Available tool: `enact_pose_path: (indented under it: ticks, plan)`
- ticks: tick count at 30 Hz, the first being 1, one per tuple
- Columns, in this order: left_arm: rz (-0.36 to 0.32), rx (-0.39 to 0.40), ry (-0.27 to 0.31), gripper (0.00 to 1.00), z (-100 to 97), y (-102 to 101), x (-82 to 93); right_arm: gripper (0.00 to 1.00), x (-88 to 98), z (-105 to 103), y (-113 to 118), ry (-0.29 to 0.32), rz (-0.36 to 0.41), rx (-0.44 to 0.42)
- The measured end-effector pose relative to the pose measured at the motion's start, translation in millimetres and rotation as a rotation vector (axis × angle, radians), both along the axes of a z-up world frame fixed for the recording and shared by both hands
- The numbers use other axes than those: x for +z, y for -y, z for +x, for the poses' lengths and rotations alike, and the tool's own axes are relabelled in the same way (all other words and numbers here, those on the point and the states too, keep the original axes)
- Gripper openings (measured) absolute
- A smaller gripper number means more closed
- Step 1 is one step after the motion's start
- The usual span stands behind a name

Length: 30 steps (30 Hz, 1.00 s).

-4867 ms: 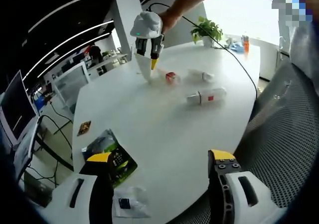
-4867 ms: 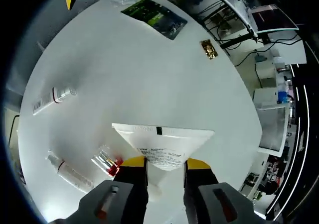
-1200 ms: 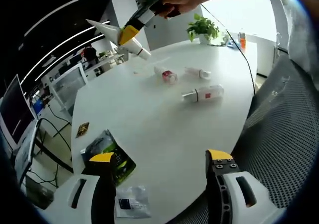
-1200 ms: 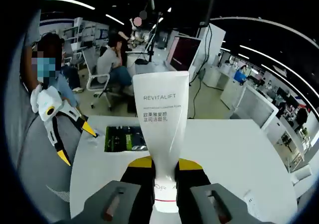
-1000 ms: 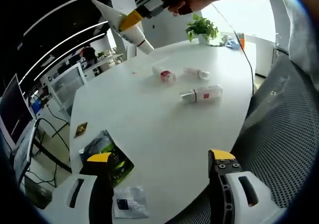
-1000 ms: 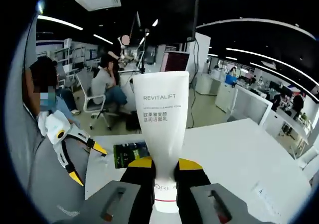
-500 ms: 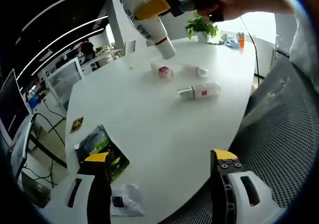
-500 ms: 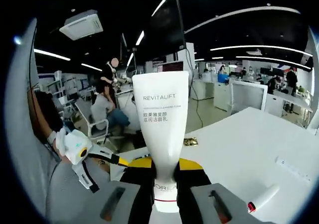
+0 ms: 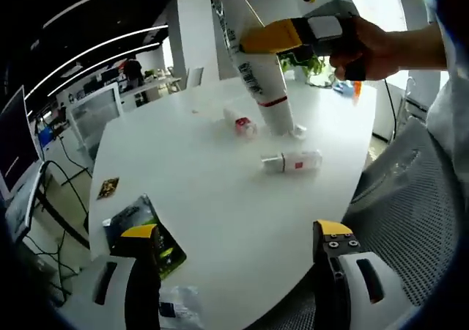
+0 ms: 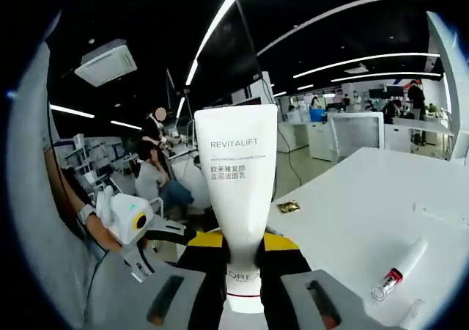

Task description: Arrange the skincare products in the storage area until every visible bottle or jar stands upright without overlapping.

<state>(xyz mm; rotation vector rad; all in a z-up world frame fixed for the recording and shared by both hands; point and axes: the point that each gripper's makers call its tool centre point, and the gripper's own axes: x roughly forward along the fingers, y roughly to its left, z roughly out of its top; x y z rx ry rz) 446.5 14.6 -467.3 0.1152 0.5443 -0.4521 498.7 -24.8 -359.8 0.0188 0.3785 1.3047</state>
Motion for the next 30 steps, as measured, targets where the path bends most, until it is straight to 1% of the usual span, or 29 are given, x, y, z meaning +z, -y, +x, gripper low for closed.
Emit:
enact_pose_path:
  ticks: [2, 3, 4, 6, 10, 12, 14, 18, 19, 23, 25, 28, 30]
  plan:
    - [-0.037, -0.005, 0.006, 0.83, 4.3, 9, 7.1, 0.1, 1.9, -2, 0, 0.004, 0.002, -0.006]
    - [-0.045, -0.007, 0.011, 0.83, 6.1, 12, 9.6, 0.1, 3.0, -3, 0, 0.006, 0.004, -0.009]
    - [-0.06, -0.003, 0.006, 0.83, 7.2, 16, 11.7, 0.1, 5.1, -3, 1, 0.006, 0.009, -0.014]
    - [-0.123, -0.003, 0.017, 0.83, 10.4, 27, 21.6, 0.11, 8.5, -2, 2, 0.005, 0.019, -0.027]
    - [-0.202, 0.003, 0.062, 0.81, 17.9, 39, 44.1, 0.11, 15.7, 2, 8, -0.008, 0.049, -0.065]
    - [-0.226, 0.009, 0.08, 0.8, 21.3, 40, 54.1, 0.11, 18.4, 4, 10, -0.016, 0.059, -0.084]
    - [-0.266, 0.017, 0.116, 0.77, 26.4, 42, 68.2, 0.11, 20.9, 5, 11, -0.022, 0.064, -0.102]
    - [-0.312, 0.028, 0.16, 0.7, 34.2, 44, 88.9, 0.11, 25.9, 6, 11, -0.029, 0.08, -0.12]
    - [-0.318, 0.022, 0.175, 0.69, 35.6, 46, 93.4, 0.11, 26.9, 6, 10, -0.031, 0.083, -0.124]
    - [-0.327, 0.025, 0.198, 0.64, 41.1, 50, 103.2, 0.11, 30.0, 4, 7, -0.051, 0.097, -0.14]
    - [-0.33, 0.028, 0.21, 0.6, 43.8, 52, 106.9, 0.11, 31.0, 2, 5, -0.053, 0.098, -0.142]
    - [-0.32, 0.031, 0.221, 0.52, 47.2, 54, 109.4, 0.11, 31.1, -1, 2, -0.052, 0.091, -0.152]
    - [-0.311, 0.028, 0.225, 0.5, 48.1, 56, 109.9, 0.11, 30.9, -2, 1, -0.054, 0.09, -0.156]
